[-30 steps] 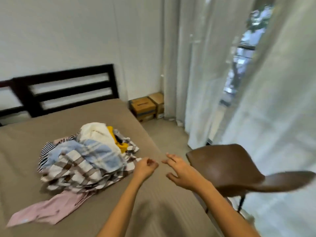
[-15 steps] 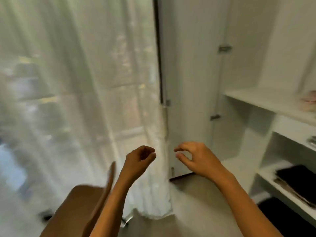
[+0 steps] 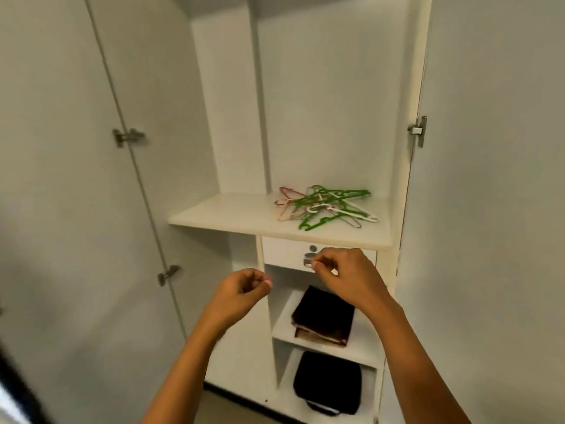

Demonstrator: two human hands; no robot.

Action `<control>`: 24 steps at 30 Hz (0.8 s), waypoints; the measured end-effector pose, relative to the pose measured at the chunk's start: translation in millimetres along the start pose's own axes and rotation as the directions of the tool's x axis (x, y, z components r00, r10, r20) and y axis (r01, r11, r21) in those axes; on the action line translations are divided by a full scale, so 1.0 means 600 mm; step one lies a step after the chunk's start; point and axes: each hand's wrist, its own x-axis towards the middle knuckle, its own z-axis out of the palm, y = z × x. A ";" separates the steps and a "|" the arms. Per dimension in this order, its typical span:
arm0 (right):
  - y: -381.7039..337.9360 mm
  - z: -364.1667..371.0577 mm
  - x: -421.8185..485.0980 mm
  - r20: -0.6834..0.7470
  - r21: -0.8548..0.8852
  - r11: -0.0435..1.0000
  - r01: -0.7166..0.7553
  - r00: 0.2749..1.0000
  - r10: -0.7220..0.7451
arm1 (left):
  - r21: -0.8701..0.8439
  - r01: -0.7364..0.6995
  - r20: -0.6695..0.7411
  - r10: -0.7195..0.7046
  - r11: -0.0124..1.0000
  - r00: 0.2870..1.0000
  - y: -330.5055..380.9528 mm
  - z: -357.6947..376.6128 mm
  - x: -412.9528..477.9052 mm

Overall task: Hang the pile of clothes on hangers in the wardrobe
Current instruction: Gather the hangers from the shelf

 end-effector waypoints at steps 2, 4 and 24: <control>0.033 0.005 0.046 -0.019 0.007 0.999 -0.044 0.999 0.044 | 0.016 -0.032 0.057 0.032 0.999 0.998 -0.004 0.009 0.070; 0.060 0.014 0.092 -0.044 -0.002 0.997 -0.077 0.996 0.076 | 0.025 -0.061 0.095 0.058 0.998 0.994 -0.008 0.011 0.137; 0.262 0.220 0.498 -0.140 -0.214 0.904 -0.371 0.927 0.347 | -0.020 -0.219 0.347 0.212 0.975 0.913 -0.150 0.030 0.770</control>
